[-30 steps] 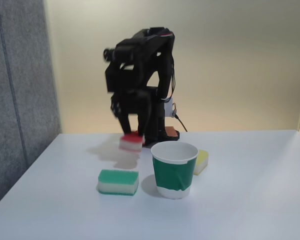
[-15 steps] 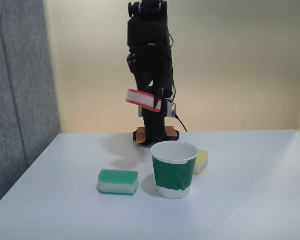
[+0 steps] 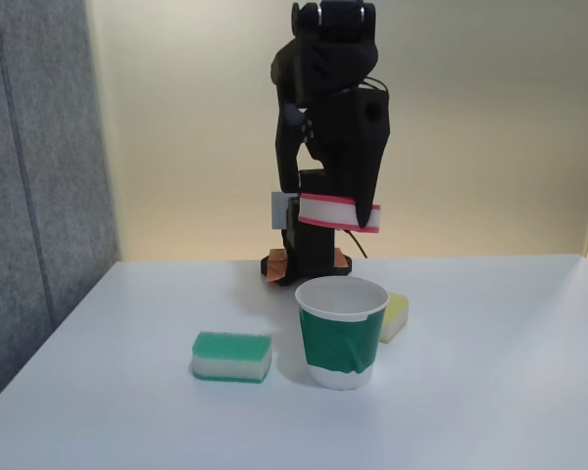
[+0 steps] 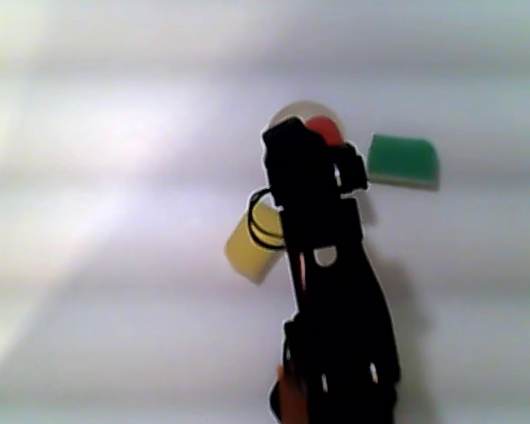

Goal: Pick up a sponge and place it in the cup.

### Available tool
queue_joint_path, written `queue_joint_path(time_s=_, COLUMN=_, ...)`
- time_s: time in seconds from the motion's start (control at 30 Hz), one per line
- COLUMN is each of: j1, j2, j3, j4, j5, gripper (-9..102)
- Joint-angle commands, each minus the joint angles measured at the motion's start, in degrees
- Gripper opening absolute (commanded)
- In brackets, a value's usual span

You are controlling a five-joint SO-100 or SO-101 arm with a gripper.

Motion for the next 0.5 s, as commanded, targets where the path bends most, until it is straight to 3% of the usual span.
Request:
queue_joint_path(time_s=0.0, j1=-0.4, j2=-3.3, j3=-4.2, j4=-2.2, j5=-0.4, gripper=0)
queue_joint_path(time_s=0.33, j1=0.9, j2=-14.7, j3=-11.3, j4=-6.8, j5=-4.7, gripper=0)
queue_joint_path(time_s=0.47, j1=0.5, j2=-15.3, j3=-11.3, j4=-6.1, j5=-5.0, gripper=9)
